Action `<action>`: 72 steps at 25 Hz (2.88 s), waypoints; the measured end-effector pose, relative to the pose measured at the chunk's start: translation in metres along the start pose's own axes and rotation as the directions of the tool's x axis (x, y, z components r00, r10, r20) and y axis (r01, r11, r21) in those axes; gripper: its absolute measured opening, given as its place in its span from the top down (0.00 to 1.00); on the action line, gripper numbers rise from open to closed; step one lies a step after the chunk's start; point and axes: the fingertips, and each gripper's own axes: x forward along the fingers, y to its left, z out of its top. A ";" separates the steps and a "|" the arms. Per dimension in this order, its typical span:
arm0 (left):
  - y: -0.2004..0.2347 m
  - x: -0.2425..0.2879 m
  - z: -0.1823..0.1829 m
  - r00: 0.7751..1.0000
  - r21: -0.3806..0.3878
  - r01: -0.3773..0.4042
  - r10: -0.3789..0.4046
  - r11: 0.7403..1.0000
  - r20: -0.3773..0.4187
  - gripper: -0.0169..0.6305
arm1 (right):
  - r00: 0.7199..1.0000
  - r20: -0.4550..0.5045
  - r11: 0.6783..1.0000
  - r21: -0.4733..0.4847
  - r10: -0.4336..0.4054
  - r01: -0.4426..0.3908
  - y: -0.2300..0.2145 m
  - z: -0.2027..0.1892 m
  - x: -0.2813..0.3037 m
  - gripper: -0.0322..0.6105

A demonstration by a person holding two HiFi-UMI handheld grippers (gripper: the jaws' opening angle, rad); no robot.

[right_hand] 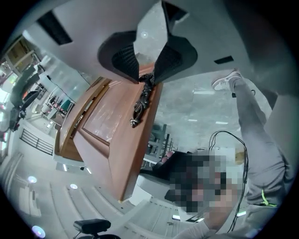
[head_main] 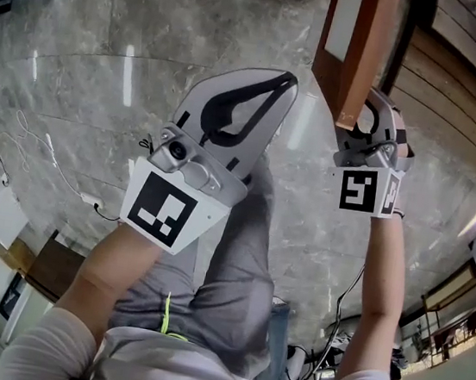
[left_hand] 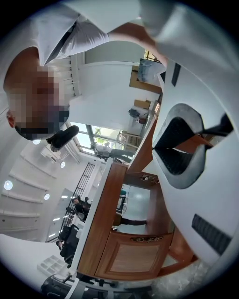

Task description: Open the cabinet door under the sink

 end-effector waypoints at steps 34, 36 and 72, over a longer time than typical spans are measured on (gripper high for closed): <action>-0.022 -0.024 0.071 0.999 0.030 0.024 -0.025 0.999 0.033 0.95 | 0.988 -0.056 0.984 0.097 -0.143 0.148 -0.018 0.035 -0.068 0.86; -0.024 -0.030 0.080 0.999 0.026 0.021 -0.022 0.999 0.033 0.95 | 0.986 -0.057 0.980 0.119 -0.154 0.160 -0.020 0.042 -0.074 0.87; 0.006 -0.164 0.340 0.977 0.049 -0.115 0.104 0.992 0.186 0.95 | 0.916 0.073 0.834 0.447 -0.394 0.323 -0.146 0.331 -0.188 0.90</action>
